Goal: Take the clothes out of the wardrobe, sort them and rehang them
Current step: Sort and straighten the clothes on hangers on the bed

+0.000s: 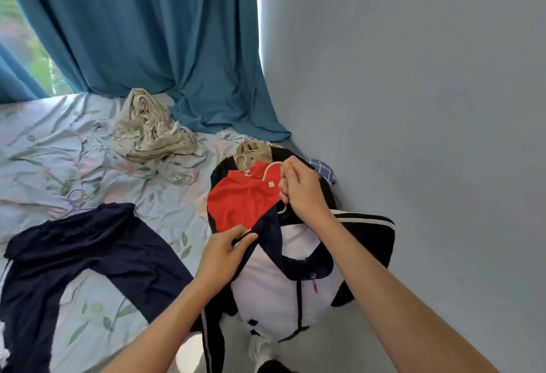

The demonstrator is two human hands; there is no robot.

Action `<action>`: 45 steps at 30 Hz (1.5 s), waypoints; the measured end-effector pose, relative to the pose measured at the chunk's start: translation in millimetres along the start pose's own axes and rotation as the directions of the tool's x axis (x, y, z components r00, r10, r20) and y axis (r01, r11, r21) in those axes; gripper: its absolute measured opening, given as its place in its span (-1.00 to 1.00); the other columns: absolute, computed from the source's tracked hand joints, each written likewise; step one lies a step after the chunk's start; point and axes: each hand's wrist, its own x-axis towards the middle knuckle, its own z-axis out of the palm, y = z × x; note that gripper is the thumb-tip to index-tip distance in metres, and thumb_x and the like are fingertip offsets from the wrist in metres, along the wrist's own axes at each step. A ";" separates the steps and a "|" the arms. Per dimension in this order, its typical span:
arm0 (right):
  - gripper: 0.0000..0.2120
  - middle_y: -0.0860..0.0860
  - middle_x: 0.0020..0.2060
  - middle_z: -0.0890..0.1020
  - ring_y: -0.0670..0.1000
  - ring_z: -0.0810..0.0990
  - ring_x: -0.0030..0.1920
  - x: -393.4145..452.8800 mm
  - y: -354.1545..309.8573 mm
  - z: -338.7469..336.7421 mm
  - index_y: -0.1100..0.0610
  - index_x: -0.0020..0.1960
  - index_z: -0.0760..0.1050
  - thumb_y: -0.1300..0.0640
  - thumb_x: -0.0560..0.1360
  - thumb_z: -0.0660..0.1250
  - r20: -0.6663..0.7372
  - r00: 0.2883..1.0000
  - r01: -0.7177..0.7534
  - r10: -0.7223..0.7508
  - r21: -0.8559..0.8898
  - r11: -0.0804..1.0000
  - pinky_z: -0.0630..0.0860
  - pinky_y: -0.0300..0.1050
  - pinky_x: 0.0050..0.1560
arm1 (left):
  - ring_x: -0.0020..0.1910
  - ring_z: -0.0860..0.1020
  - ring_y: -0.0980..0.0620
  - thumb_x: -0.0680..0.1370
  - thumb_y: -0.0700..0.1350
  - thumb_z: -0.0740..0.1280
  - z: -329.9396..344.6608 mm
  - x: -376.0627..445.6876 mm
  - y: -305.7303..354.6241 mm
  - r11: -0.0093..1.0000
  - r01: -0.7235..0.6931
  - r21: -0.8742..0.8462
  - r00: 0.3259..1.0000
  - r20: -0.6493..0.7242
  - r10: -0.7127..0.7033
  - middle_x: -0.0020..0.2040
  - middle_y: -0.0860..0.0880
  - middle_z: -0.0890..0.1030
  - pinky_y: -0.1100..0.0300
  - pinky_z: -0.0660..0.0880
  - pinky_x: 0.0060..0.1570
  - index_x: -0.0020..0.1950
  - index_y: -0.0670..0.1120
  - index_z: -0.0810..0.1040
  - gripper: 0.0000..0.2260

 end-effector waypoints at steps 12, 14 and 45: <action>-0.71 -0.03 0.09 0.67 0.05 0.62 0.12 380.1 195.7 59.0 0.01 0.37 0.46 0.06 0.69 0.13 0.043 0.999 0.045 -0.031 -0.387 0.921 0.56 0.16 0.18 | -0.24 0.57 -0.01 0.69 0.06 0.33 41.4 364.1 -145.2 0.958 0.130 0.256 0.982 -0.167 -0.088 -0.31 0.06 0.54 0.03 0.35 -0.30 -0.16 0.03 0.53 -0.76; -0.52 0.06 0.47 0.45 0.12 0.41 0.47 403.7 256.4 72.6 0.07 0.58 0.25 0.10 0.67 0.19 0.117 0.993 0.040 0.034 -0.575 0.817 0.42 0.17 0.42 | 0.03 0.57 -0.15 0.70 -0.03 0.29 52.9 410.5 -197.9 0.862 0.147 0.485 0.989 -0.093 -0.116 -0.06 0.02 0.53 0.01 0.39 -0.21 0.18 -0.02 0.59 -0.86; -0.38 0.05 0.46 0.42 0.17 0.37 0.45 269.6 406.2 688.6 -0.04 0.57 0.26 -0.12 0.57 0.36 0.633 0.764 0.417 0.125 -0.632 0.653 0.39 0.15 0.44 | 0.45 0.37 -0.32 0.63 0.14 0.35 -375.9 70.8 -701.8 0.457 0.684 0.568 0.728 -0.498 -0.471 0.50 -0.25 0.34 -0.30 0.44 0.31 0.62 -0.03 0.29 -0.39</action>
